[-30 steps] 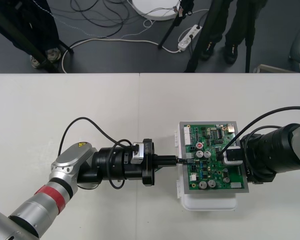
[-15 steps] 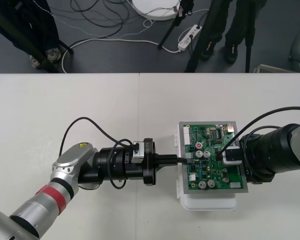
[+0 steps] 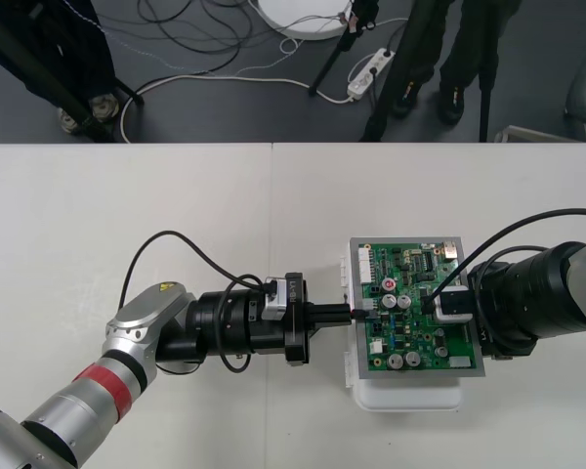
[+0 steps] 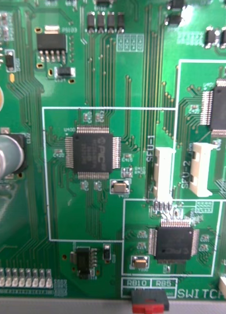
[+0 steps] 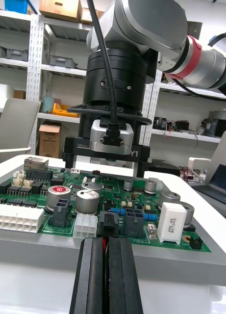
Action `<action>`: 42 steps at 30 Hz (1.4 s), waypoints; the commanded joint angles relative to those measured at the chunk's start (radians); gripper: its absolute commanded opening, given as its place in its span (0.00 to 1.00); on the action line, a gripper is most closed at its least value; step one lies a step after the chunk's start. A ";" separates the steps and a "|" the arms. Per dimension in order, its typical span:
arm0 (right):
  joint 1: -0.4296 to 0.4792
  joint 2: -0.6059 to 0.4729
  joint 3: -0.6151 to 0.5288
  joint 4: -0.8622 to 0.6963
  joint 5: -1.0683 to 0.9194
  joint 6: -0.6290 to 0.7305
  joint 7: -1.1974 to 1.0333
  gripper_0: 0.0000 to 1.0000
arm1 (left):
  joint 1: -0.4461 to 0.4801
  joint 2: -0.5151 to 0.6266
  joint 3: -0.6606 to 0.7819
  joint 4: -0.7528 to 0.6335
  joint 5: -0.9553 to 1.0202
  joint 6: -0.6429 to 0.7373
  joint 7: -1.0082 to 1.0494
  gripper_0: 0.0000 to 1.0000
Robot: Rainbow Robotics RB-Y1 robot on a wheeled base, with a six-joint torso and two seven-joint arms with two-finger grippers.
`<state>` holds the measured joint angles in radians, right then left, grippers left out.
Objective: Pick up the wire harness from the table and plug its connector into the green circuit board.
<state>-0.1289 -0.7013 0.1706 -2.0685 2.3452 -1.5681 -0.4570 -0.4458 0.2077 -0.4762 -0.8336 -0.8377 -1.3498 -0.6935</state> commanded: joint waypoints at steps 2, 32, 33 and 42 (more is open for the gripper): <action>-0.028 0.049 0.021 -0.035 -0.014 0.003 -0.025 1.00 | -0.050 -0.037 -0.027 -0.021 -0.001 0.049 -0.047 0.00; -0.024 -0.125 -0.002 -0.033 -0.027 0.005 -0.020 1.00 | -0.053 0.041 -0.027 -0.022 -0.003 -0.002 -0.021 0.37; -0.023 -0.136 -0.002 -0.033 -0.029 0.005 -0.020 1.00 | -0.051 0.048 -0.027 -0.021 -0.003 -0.009 -0.021 0.59; -0.018 -0.230 -0.026 -0.033 -0.041 0.005 -0.023 1.00 | -0.047 0.117 -0.027 -0.022 0.012 -0.074 -0.043 1.00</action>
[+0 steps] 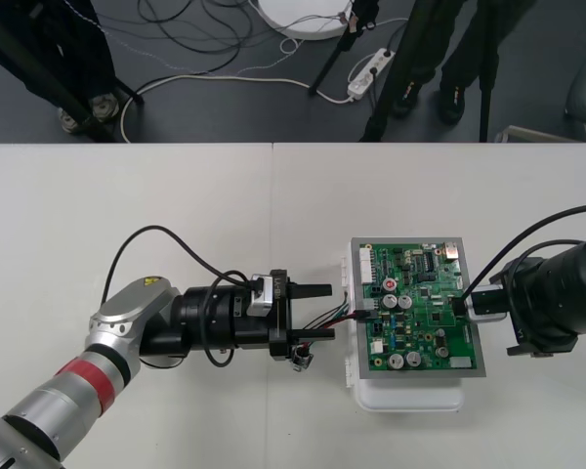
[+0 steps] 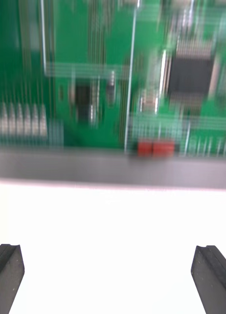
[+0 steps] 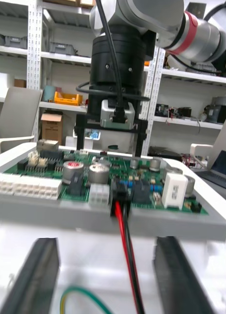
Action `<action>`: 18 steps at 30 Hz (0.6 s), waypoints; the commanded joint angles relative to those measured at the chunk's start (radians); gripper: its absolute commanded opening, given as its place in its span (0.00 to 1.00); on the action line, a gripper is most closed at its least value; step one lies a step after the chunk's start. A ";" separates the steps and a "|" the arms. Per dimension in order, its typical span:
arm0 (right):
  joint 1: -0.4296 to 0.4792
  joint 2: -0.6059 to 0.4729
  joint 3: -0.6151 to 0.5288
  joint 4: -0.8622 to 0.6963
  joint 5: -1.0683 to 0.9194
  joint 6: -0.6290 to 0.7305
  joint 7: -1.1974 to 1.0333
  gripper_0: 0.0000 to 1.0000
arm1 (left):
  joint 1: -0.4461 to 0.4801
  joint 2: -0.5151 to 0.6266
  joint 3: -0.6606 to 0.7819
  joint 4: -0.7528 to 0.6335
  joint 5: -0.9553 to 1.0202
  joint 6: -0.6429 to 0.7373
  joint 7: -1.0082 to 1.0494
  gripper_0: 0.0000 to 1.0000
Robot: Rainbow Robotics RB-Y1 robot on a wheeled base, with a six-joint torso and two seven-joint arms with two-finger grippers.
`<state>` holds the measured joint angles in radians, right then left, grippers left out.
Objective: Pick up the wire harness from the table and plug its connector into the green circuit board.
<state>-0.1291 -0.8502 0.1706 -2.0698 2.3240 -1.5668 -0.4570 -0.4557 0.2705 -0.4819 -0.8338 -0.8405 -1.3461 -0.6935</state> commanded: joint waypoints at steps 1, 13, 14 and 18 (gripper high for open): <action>-0.014 -0.093 -0.033 -0.032 -0.023 0.004 -0.023 1.00 | -0.035 0.061 -0.020 -0.022 0.020 -0.081 -0.044 1.00; 0.028 -0.193 -0.189 0.091 -0.305 0.047 0.004 1.00 | -0.029 0.154 -0.003 -0.025 0.000 -0.111 -0.037 1.00; 0.028 -0.199 -0.200 0.097 -0.328 0.047 0.004 1.00 | -0.027 0.164 0.005 -0.025 -0.012 -0.113 -0.034 1.00; 0.028 -0.222 -0.263 0.111 -0.456 0.048 0.008 1.00 | -0.027 0.205 0.072 -0.030 -0.115 -0.153 -0.012 1.00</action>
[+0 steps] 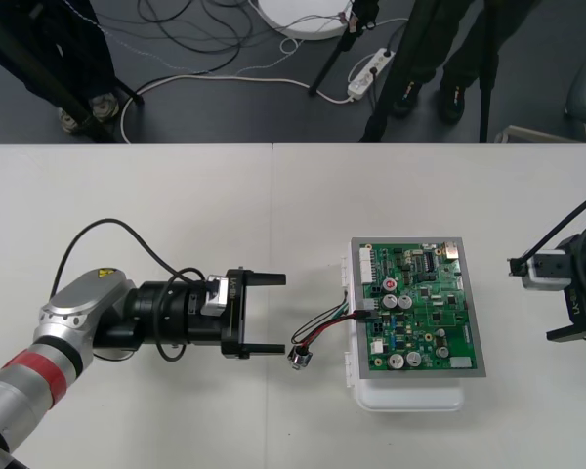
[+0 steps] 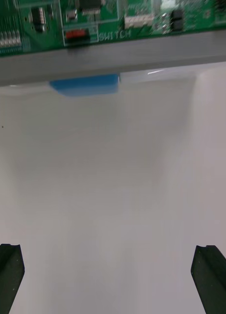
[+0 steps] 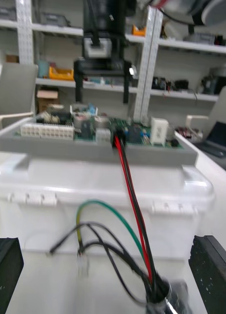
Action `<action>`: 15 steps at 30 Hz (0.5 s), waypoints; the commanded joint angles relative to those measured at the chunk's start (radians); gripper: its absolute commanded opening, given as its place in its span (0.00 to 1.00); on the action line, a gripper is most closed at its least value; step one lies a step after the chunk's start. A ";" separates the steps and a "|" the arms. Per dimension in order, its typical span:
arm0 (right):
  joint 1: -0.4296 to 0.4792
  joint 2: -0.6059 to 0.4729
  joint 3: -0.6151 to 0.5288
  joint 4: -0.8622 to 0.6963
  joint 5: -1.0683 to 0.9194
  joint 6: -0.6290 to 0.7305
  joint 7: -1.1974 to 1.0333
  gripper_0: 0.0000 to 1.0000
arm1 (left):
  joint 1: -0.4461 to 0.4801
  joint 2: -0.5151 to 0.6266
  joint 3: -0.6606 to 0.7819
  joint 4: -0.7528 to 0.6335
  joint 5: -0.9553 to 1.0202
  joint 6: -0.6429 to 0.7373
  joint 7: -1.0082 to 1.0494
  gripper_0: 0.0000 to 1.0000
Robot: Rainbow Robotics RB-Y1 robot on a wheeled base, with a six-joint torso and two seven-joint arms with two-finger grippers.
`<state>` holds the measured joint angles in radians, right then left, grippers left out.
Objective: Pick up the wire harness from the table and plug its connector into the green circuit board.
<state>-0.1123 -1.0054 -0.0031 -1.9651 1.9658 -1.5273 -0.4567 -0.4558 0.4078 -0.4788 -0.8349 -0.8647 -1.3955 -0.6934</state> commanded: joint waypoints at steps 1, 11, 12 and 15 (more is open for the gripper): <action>0.011 -0.078 -0.100 0.006 -0.131 0.007 0.007 1.00 | -0.026 0.078 0.088 -0.029 -0.120 -0.119 -0.005 1.00; 0.011 -0.197 -0.158 0.106 -0.573 0.016 0.009 1.00 | 0.048 0.197 0.157 -0.128 -0.212 -0.175 0.149 1.00; 0.011 -0.203 -0.164 0.114 -0.602 0.016 0.009 1.00 | 0.060 0.212 0.158 -0.162 -0.212 -0.175 0.170 1.00; 0.014 -0.216 -0.179 0.124 -0.648 0.022 0.013 1.00 | 0.098 0.263 0.163 -0.260 -0.214 -0.175 0.241 1.00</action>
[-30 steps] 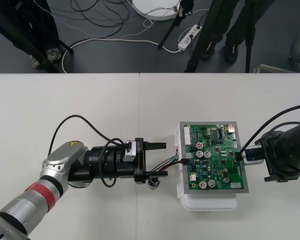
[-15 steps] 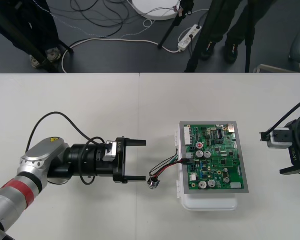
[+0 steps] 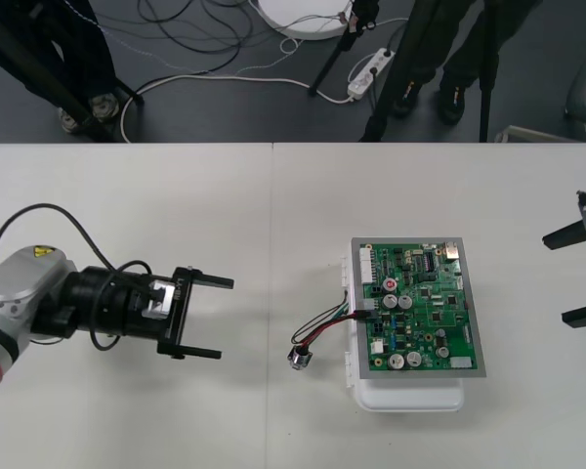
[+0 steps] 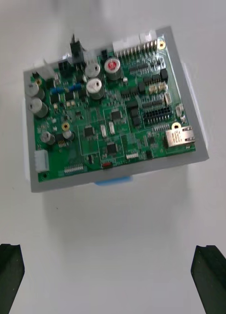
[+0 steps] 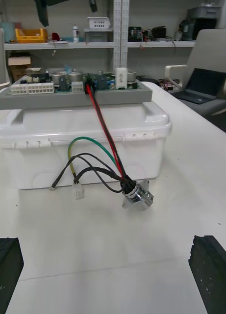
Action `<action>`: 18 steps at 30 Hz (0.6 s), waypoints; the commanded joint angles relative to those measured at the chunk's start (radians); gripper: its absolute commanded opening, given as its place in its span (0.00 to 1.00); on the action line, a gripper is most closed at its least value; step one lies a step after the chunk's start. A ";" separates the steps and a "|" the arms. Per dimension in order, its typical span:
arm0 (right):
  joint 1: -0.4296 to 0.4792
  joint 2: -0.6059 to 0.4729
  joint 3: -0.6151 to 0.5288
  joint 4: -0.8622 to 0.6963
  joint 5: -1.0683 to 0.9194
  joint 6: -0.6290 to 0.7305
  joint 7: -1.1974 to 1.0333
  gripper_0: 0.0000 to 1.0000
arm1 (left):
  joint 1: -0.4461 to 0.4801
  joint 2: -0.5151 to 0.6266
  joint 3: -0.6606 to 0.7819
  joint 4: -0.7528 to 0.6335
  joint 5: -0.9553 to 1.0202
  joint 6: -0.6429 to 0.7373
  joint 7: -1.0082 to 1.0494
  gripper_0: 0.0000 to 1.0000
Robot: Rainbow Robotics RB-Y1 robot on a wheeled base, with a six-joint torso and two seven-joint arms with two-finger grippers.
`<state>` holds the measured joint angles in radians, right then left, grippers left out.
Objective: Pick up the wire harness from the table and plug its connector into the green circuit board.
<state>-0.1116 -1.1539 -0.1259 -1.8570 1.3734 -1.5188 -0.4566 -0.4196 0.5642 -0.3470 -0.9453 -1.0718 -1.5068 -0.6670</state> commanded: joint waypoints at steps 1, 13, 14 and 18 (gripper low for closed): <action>0.015 -0.069 -0.063 0.015 -0.063 0.015 0.019 1.00 | 0.079 0.134 0.039 -0.194 -0.005 -0.064 0.248 1.00; 0.062 -0.093 -0.063 0.028 -0.238 0.155 0.296 1.00 | 0.206 0.319 0.174 -0.520 0.001 -0.064 0.492 1.00; 0.070 -0.101 -0.063 0.030 -0.252 0.161 0.322 1.00 | 0.211 0.339 0.184 -0.543 0.006 -0.064 0.512 1.00; 0.099 -0.129 -0.063 0.047 -0.307 0.167 0.388 1.00 | 0.213 0.405 0.210 -0.601 0.036 -0.064 0.578 1.00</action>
<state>-0.0512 -1.2105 -0.1538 -1.8285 1.1164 -1.3629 -0.1661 -0.2258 0.8732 -0.1802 -1.4856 -1.0687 -1.5216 -0.1915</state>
